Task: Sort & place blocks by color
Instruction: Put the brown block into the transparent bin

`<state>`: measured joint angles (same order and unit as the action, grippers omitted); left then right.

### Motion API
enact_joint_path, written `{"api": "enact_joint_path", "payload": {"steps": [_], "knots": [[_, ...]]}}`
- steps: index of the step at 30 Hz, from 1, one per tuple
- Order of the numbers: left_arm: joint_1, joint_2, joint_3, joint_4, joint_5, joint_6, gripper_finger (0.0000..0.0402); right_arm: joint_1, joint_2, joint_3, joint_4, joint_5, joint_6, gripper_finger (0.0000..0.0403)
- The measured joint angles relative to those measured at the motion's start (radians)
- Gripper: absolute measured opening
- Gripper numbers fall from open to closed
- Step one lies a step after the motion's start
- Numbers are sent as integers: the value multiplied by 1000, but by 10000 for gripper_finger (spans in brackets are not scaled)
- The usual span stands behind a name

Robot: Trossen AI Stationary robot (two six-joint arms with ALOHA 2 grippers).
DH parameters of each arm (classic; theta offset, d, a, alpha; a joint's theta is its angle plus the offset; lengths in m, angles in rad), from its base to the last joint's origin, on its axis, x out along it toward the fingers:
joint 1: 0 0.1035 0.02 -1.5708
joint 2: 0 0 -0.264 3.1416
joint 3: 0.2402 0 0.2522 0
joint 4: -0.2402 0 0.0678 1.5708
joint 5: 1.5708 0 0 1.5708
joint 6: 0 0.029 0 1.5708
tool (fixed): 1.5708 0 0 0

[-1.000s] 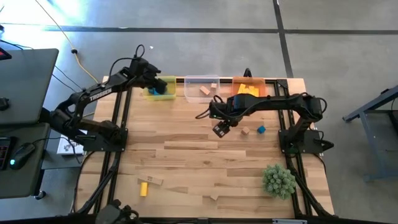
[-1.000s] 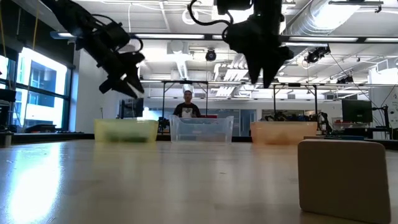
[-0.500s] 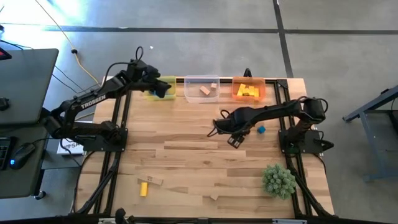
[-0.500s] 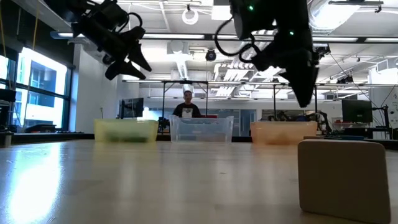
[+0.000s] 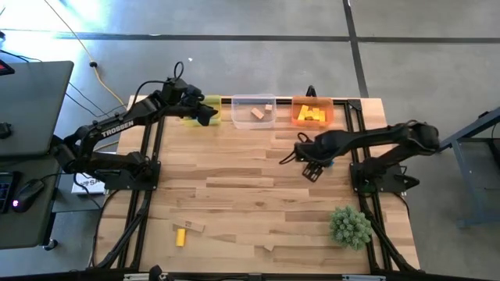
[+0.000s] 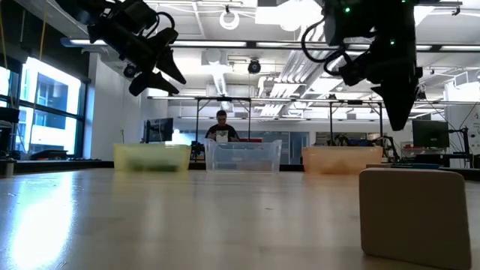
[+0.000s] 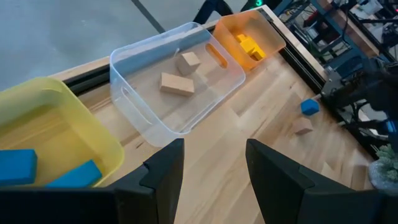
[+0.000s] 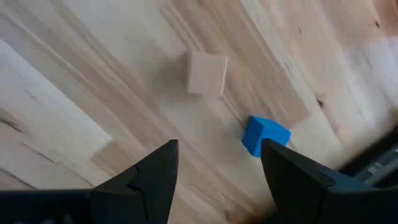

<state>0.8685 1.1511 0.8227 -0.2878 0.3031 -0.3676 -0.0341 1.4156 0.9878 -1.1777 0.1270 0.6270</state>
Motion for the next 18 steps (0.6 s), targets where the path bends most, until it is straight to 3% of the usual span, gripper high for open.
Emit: {"api": "enact_joint_path", "payload": {"steps": [9,18], "knots": [[-27,0,0,0,0,-64,163,-103,-203,-127,211,-60,1,216],[-98,0,0,1,0,-151,163,-210,-190,-153,285,-132,-3,246]]}}
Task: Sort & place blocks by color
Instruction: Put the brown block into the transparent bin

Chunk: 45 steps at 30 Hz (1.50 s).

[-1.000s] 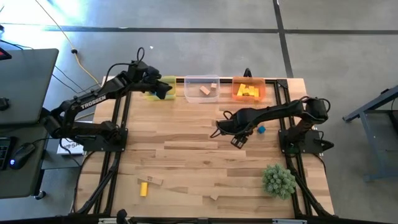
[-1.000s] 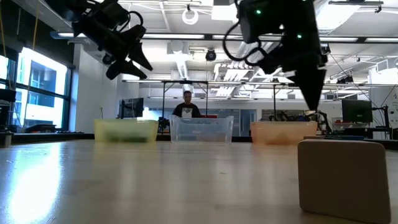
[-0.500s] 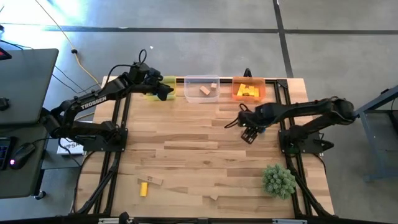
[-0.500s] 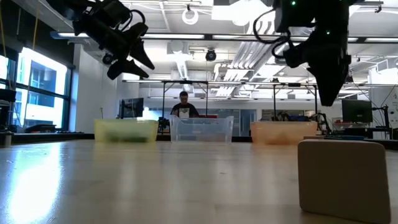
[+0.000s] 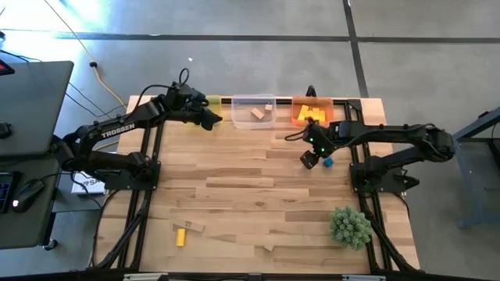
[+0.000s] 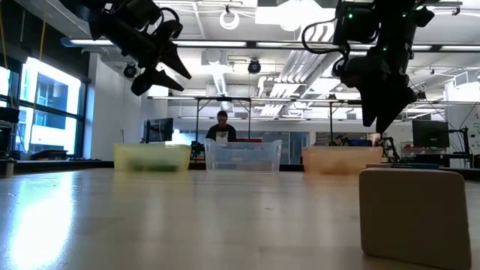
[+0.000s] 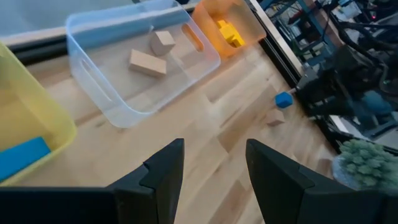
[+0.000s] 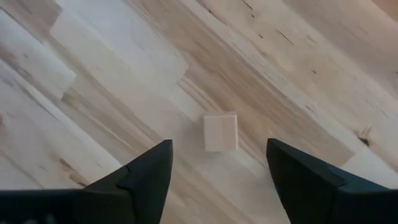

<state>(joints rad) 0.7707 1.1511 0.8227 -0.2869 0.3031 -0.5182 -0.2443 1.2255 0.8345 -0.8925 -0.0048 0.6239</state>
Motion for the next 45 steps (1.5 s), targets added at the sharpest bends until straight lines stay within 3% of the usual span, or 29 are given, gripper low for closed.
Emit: {"api": "enact_joint_path", "payload": {"steps": [6,28,32,40,45], "knots": [[-41,0,0,0,-1,-29,163,-11,53,0,4,-8,-55,266],[-84,1,0,0,-46,-19,163,-10,352,0,81,-41,-133,263],[-84,1,0,0,-46,12,163,-10,381,0,85,-58,-128,232],[-84,1,0,0,-49,71,163,-10,395,3,100,-114,-98,104],[-84,1,0,0,-49,135,163,-9,397,39,113,-127,-76,104]]}}
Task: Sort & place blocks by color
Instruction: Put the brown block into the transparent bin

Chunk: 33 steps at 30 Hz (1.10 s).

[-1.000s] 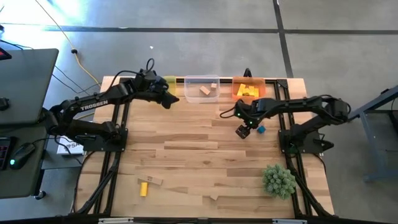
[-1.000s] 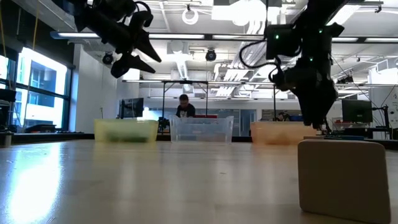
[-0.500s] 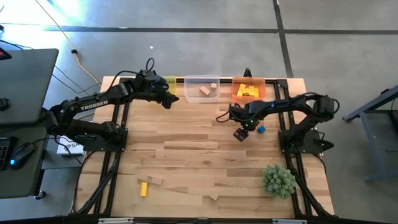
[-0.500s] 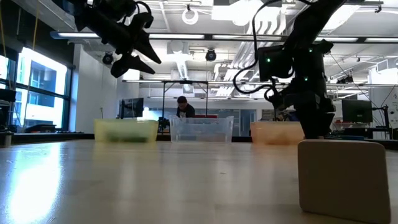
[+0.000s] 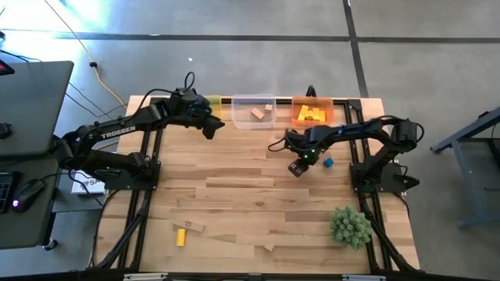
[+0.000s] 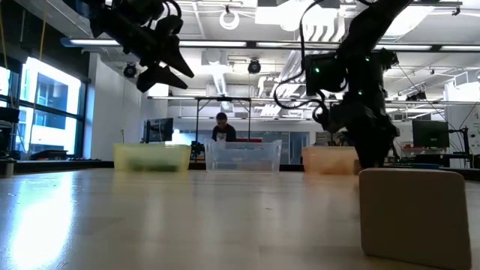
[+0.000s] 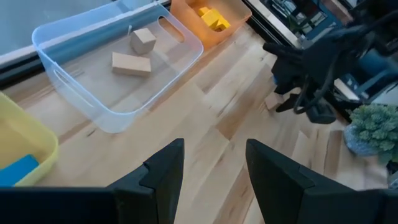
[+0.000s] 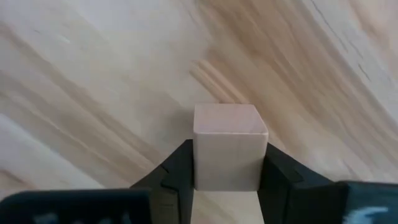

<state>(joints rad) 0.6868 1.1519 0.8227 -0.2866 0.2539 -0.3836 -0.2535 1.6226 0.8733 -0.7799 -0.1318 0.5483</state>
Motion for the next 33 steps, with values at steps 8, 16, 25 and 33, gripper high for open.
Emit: {"api": "enact_joint_path", "payload": {"steps": [8,16,25,33], "knots": [[0,0,0,34,-52,112,163,-1,0,149,64,-18,72,104],[0,0,0,74,-132,243,163,-45,0,281,314,82,107,104],[0,0,0,76,-177,309,163,-133,0,338,569,229,55,104],[1,0,0,127,-242,261,163,-210,0,338,825,229,-124,104]]}}
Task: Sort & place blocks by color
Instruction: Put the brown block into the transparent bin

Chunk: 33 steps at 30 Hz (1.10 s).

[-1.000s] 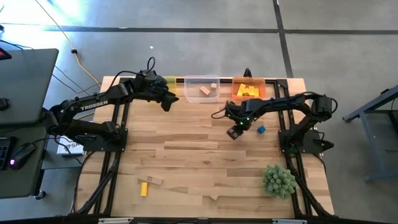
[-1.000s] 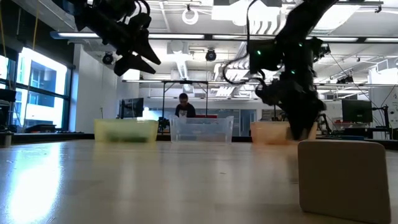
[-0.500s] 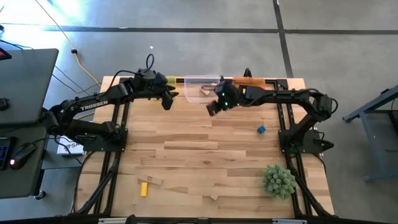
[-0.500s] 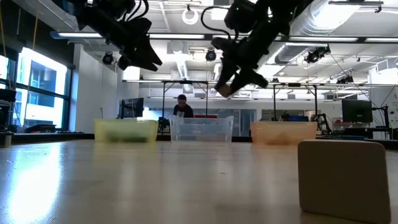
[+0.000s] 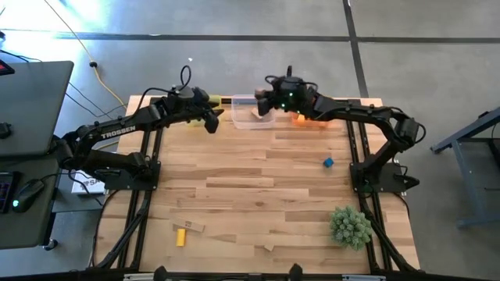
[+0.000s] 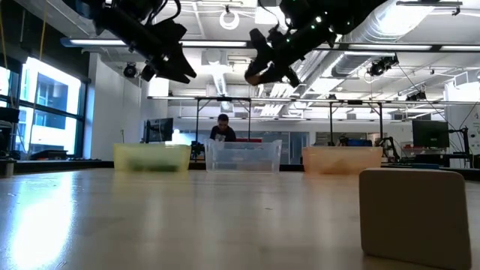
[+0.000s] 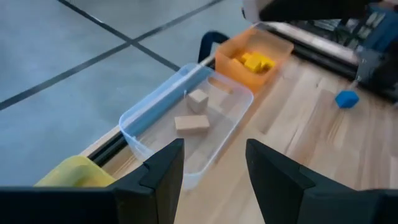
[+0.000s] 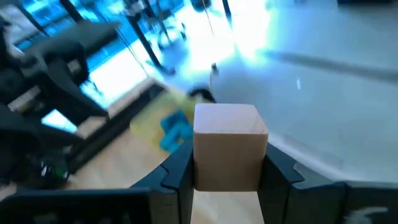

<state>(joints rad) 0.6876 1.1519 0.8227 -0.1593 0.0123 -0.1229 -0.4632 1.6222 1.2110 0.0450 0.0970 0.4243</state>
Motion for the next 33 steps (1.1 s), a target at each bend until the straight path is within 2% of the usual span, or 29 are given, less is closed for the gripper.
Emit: {"api": "enact_joint_path", "payload": {"steps": [4,8,13,21,26,33], "knots": [[5,0,0,28,-4,-28,163,-39,0,0,108,-35,-98,104],[36,0,0,40,-9,-31,163,-79,11,43,77,-89,-164,104],[91,0,0,54,-9,-33,163,-118,94,213,-126,-154,-270,104],[142,0,0,42,-9,-54,163,-155,281,448,-502,-205,-294,104],[153,0,0,15,-12,-61,163,-154,382,505,-621,-229,-286,104],[152,0,0,-5,-9,-61,163,-137,470,505,-655,-228,-291,104]]}}
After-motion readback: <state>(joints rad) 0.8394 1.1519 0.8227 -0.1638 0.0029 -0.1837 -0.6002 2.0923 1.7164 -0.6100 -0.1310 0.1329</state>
